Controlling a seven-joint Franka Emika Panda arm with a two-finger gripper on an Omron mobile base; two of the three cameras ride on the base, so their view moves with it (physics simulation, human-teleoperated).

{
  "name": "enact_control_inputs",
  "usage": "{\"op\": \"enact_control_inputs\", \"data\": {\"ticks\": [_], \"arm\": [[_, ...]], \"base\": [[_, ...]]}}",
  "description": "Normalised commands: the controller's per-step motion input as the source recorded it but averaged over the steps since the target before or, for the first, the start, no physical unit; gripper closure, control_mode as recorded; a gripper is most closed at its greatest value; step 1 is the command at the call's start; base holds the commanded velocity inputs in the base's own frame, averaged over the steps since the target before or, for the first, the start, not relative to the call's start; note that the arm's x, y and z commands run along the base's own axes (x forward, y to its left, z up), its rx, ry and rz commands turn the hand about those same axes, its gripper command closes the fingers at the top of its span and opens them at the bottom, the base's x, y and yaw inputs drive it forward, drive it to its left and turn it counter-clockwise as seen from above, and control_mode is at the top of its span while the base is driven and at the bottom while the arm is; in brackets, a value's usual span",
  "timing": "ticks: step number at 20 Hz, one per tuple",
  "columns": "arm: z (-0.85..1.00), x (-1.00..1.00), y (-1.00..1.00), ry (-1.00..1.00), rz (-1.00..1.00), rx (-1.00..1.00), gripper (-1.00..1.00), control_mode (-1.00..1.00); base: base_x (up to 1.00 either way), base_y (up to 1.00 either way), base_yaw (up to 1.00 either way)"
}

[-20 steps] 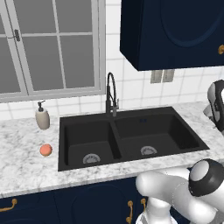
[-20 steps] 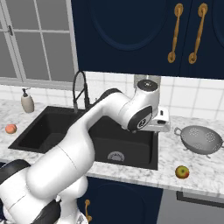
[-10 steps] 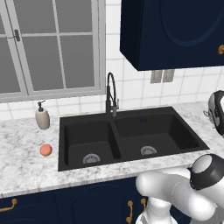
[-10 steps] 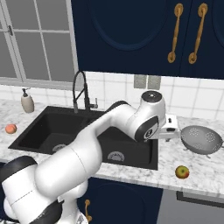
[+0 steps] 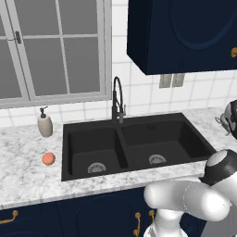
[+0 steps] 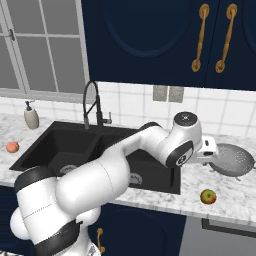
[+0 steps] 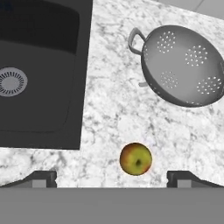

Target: Put the colander in the sink, put the peach, apple in the colander, and turn on the sink faucet and pour water over the colander.

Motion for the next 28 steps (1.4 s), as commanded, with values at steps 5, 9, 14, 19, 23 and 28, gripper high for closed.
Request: {"op": "enact_control_inputs", "data": {"ticks": [5,9,14,19,23,28], "arm": [[-0.01,0.33,-0.42,0.00,0.00,0.00,-1.00,-1.00],[-0.07,0.29,-0.37,0.00,0.00,0.00,-1.00,-1.00],[-0.19,0.14,-0.17,0.00,0.00,-0.02,-1.00,-1.00],[-0.29,0.11,-0.07,0.00,0.03,-0.03,-1.00,-1.00],[-0.31,0.12,0.00,0.00,0.02,-0.04,-1.00,-1.00],[-0.30,0.12,0.00,0.00,0.02,-0.04,-1.00,-1.00]], "base": [[0.00,0.00,0.00],[0.00,0.00,0.00],[0.00,0.00,0.00],[0.00,0.00,0.00],[0.00,0.00,0.00],[0.00,0.00,0.00]]}}
